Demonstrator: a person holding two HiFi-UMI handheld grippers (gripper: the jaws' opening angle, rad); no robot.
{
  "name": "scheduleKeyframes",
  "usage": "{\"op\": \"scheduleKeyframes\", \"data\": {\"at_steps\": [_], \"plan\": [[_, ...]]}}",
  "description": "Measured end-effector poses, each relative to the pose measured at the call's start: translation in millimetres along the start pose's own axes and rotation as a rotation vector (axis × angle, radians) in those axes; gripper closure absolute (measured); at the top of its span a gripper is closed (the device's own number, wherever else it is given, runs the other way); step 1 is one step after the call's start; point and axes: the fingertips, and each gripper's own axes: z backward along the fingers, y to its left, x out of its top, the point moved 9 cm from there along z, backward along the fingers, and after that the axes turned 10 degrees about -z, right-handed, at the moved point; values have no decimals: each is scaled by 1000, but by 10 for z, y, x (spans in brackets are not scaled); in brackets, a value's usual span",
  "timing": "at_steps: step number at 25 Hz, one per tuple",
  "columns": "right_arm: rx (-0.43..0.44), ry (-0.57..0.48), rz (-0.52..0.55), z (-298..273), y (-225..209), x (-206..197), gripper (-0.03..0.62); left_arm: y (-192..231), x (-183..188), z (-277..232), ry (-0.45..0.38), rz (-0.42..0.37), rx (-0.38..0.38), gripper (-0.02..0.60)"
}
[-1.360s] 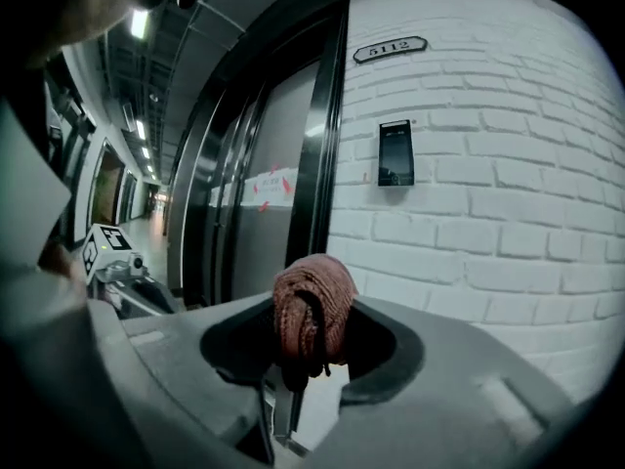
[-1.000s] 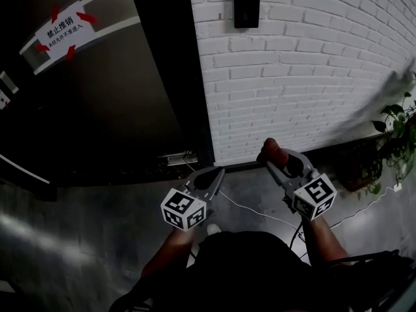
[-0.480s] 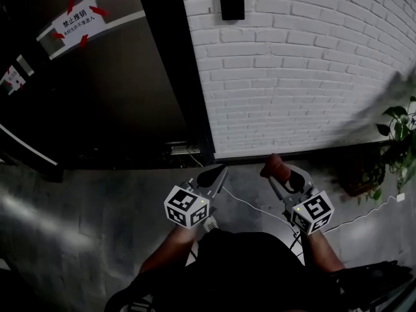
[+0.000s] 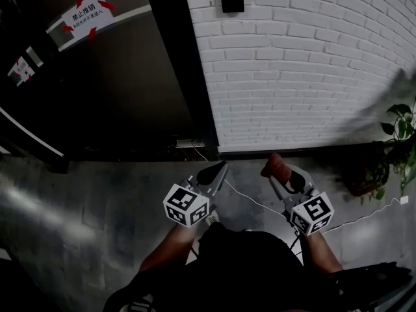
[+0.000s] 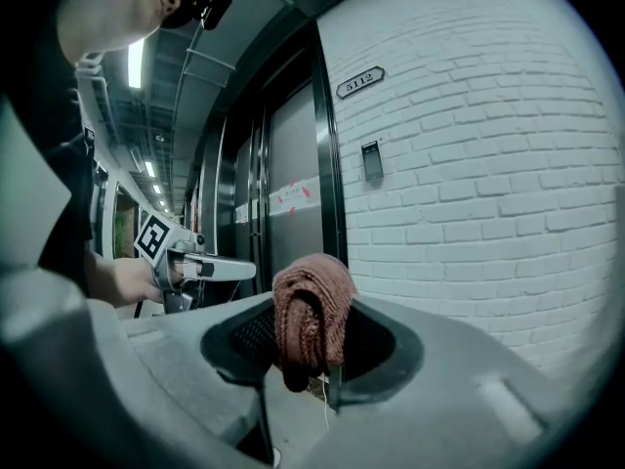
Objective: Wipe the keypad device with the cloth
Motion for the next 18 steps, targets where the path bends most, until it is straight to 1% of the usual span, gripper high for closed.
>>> {"op": "scheduleKeyframes", "data": {"at_steps": [10, 18], "plan": [[9, -15, 3, 126, 60, -46, 453, -164, 8, 101, -4, -8, 15, 565], [10, -10, 3, 177, 94, -52, 453, -210, 29, 146, -14, -8, 26, 565]]}}
